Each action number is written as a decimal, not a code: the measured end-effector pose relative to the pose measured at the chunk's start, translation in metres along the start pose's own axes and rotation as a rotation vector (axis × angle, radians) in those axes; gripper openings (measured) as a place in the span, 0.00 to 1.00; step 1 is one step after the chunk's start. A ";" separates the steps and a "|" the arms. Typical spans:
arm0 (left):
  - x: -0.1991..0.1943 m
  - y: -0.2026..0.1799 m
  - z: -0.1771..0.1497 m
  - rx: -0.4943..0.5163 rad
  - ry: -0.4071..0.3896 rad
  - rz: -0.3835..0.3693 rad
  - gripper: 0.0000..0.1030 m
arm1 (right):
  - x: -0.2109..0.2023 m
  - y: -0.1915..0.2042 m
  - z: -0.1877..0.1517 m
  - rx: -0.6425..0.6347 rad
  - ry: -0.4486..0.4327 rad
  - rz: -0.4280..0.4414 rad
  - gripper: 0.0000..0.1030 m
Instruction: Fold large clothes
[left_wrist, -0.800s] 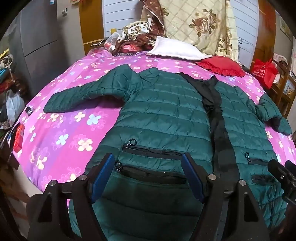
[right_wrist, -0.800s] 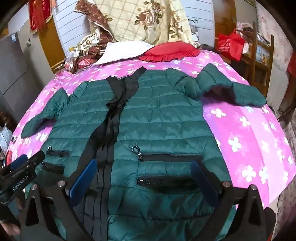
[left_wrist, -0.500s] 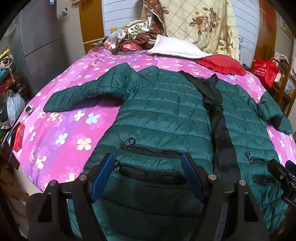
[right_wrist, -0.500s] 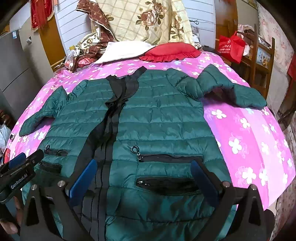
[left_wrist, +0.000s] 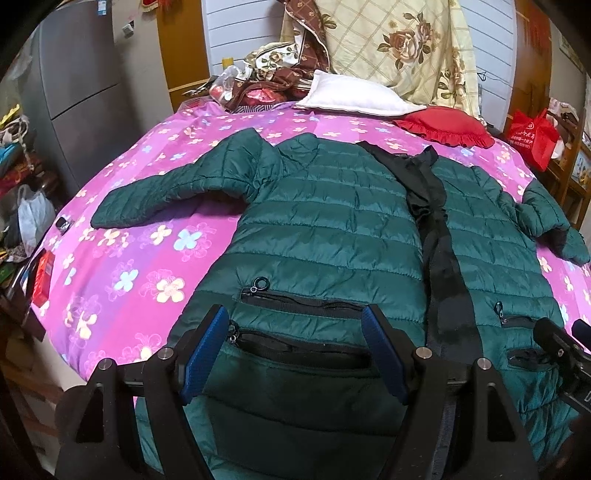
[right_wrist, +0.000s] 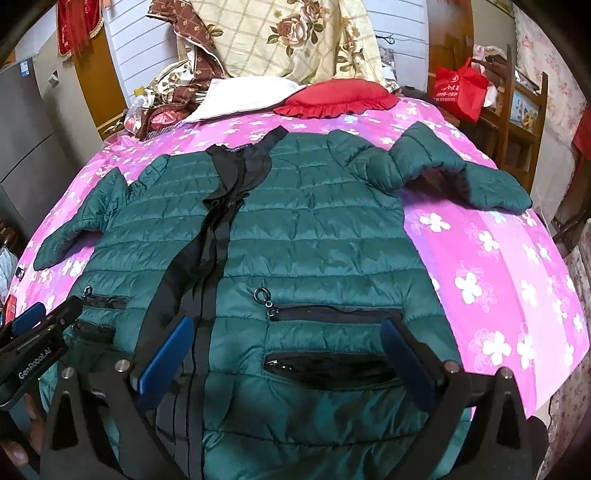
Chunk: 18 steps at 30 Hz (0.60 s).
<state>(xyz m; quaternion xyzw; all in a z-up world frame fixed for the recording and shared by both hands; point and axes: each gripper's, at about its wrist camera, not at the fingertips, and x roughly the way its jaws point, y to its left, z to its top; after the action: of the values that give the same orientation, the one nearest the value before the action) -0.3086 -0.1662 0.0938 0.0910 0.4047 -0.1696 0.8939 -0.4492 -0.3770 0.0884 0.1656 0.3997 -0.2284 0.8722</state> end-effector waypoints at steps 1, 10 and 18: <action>0.000 0.000 0.000 -0.001 0.001 -0.001 0.47 | 0.001 0.000 0.000 0.000 0.002 -0.002 1.00; 0.000 0.000 0.000 -0.010 -0.001 0.003 0.47 | 0.001 0.001 0.000 -0.023 0.014 -0.034 1.00; 0.002 -0.002 -0.003 -0.005 0.002 0.000 0.47 | 0.001 0.003 -0.001 -0.027 0.024 -0.035 1.00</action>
<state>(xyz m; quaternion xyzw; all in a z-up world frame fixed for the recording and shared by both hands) -0.3103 -0.1679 0.0908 0.0888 0.4060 -0.1686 0.8938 -0.4480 -0.3746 0.0871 0.1494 0.4161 -0.2362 0.8653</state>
